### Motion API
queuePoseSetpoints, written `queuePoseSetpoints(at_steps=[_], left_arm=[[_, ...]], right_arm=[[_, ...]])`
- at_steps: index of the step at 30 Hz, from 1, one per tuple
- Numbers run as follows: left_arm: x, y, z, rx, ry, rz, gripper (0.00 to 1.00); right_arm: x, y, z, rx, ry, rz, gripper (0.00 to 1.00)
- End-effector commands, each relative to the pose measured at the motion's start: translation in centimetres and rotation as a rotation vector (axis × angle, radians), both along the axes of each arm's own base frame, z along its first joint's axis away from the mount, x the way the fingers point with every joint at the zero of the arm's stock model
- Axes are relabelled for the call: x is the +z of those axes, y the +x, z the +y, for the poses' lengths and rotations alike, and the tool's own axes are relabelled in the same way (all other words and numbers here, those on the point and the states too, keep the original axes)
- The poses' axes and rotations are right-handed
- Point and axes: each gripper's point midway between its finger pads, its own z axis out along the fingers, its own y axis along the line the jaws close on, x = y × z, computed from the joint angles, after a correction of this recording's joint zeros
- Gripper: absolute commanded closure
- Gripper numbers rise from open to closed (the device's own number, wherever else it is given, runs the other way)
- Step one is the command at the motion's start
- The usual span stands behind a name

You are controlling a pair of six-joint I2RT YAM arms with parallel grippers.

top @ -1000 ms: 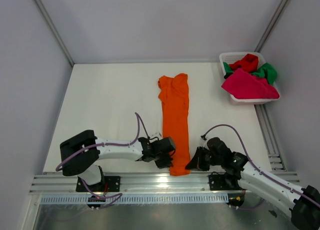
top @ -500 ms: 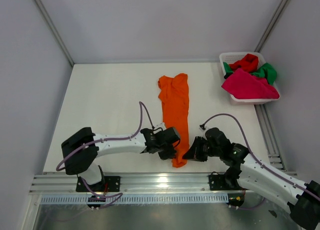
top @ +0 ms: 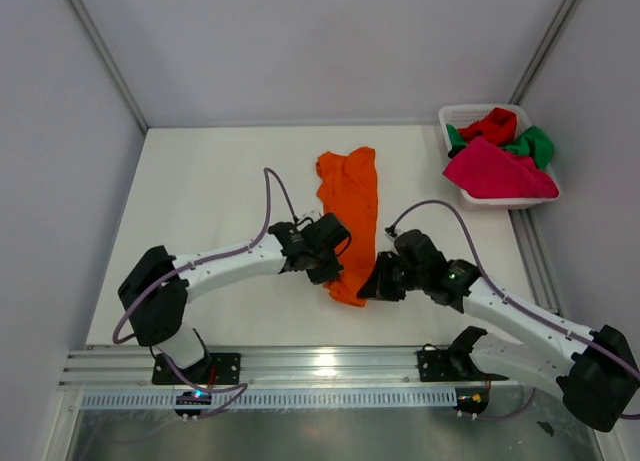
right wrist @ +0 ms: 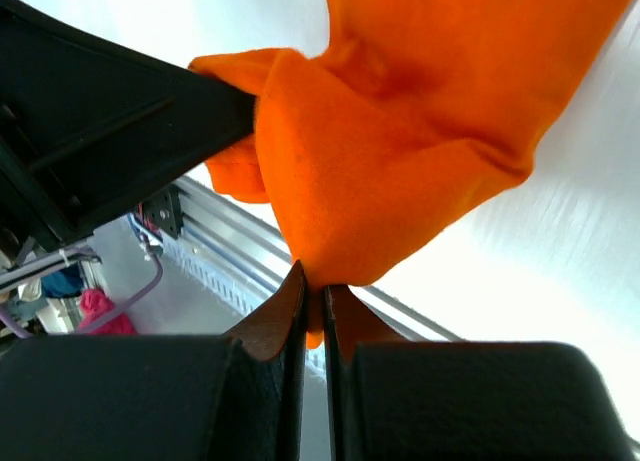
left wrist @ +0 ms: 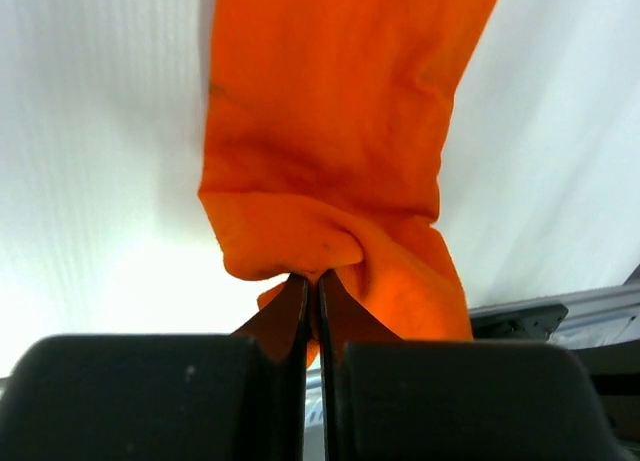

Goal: Fold and stack the t-shirts
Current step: Fold the folded rectangular tshirt in 1/3 of the way

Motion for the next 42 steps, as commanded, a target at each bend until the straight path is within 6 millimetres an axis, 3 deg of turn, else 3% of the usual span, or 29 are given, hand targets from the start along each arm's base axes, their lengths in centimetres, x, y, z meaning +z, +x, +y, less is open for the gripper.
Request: queuePoseSetpoints(at_steps=[1,5,11,12,15,16,18,19,20,22,23,26,34,42], left_arm=[[2.6,2.5,2.2,0.015,0.030,-0.081,1.00],[3.5,4.5,3.0,0.041,0.026,-0.102,1.00],[4.2,7.0,1.7,0.000,0.037,-0.117,1.00],[3.3,7.4,1.4,-0.013,0.051,-0.101,1.00],[3.8,9.4,0.5,-0.013,0.029,-0.096,1.00],[2.7,10.1,0.6,-0.020,0.046,-0.075,1.00],[3.4,11.5,-0.2,-0.030,0.030,-0.072,1.00],[1.9,12.1,-0.3,-0.042,0.054,-0.043,1.00],[2.8,13.2,-0.8,-0.042,0.032,-0.053,1.00],[1.3,14.1,-0.6,-0.058,0.076,-0.026,1.00],[2.3,15.0,-1.2,-0.063,0.062,-0.046,1.00],[2.1,16.0,-1.5,-0.075,0.072,-0.044,1.00],[2.5,16.8,-1.2,-0.059,0.067,-0.034,1.00],[4.3,16.1,1.2,-0.024,0.146,-0.045,1.00]], right_arm=[[1.7,2.6,-0.1,-0.008,-0.017,-0.086,0.97],[2.6,5.3,-1.3,-0.052,-0.036,-0.125,0.97],[3.9,9.1,-2.7,-0.094,-0.070,-0.169,0.97],[3.9,9.6,-2.8,-0.090,-0.078,-0.179,0.97],[3.7,11.3,-3.3,-0.103,-0.098,-0.177,0.97],[3.4,11.8,-3.3,-0.105,-0.102,-0.167,0.97],[3.1,12.7,-3.9,-0.120,-0.111,-0.162,0.97],[2.9,13.0,-4.1,-0.115,-0.118,-0.166,0.97],[2.8,13.6,-4.1,-0.115,-0.124,-0.163,0.97],[2.9,14.4,-4.5,-0.112,-0.138,-0.176,0.97],[2.9,14.8,-4.6,-0.113,-0.147,-0.177,0.97],[2.5,15.9,-4.9,-0.107,-0.165,-0.178,0.97],[0.2,17.3,-4.9,-0.084,-0.187,-0.122,0.97],[0.6,16.4,-4.9,-0.087,-0.168,-0.128,0.97]])
